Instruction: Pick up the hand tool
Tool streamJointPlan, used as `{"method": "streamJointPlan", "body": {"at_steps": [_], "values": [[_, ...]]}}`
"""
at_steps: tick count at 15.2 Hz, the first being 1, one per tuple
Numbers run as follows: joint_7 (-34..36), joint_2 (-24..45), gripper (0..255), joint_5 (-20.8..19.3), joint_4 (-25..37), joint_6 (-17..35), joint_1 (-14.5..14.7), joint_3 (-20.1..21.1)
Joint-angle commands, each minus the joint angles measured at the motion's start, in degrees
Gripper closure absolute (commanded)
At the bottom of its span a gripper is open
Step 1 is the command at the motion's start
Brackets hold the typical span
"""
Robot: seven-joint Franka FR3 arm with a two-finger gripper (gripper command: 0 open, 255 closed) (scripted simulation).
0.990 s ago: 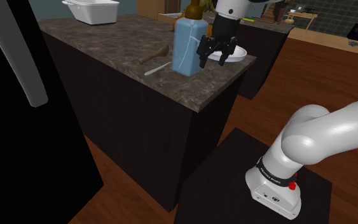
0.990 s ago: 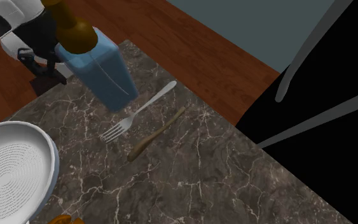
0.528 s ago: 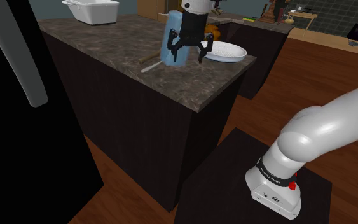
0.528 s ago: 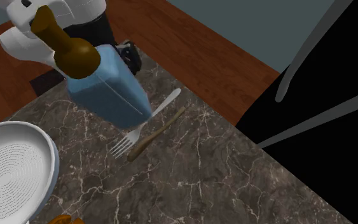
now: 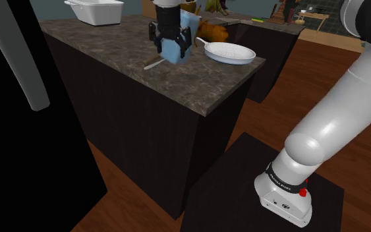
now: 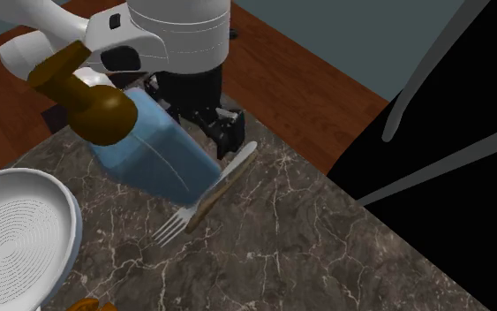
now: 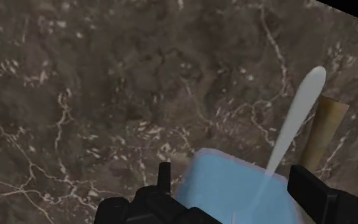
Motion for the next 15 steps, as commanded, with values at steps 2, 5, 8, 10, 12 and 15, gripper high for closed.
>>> {"method": "streamJointPlan", "body": {"at_steps": [2, 5, 8, 10, 12, 15], "values": [[13.22, 10.97, 0, -6.7, 12.25, -5.56, 1.08, 1.47], [20.8, 18.63, 0, -10.9, 22.27, -10.68, 3.78, 0.45], [21.2, 17.91, 0, -10.5, 19.02, -8.07, 3.31, 0.29], [21.48, 17.55, 0, -10.32, 17.0, -6.41, 3.01, 0.25], [21.86, 17.2, 0, -10.16, 14.56, -4.32, 2.67, 0.19], [21.81, 17.05, 255, -10.09, 14.41, -4.28, 2.6, 0.18]]}}
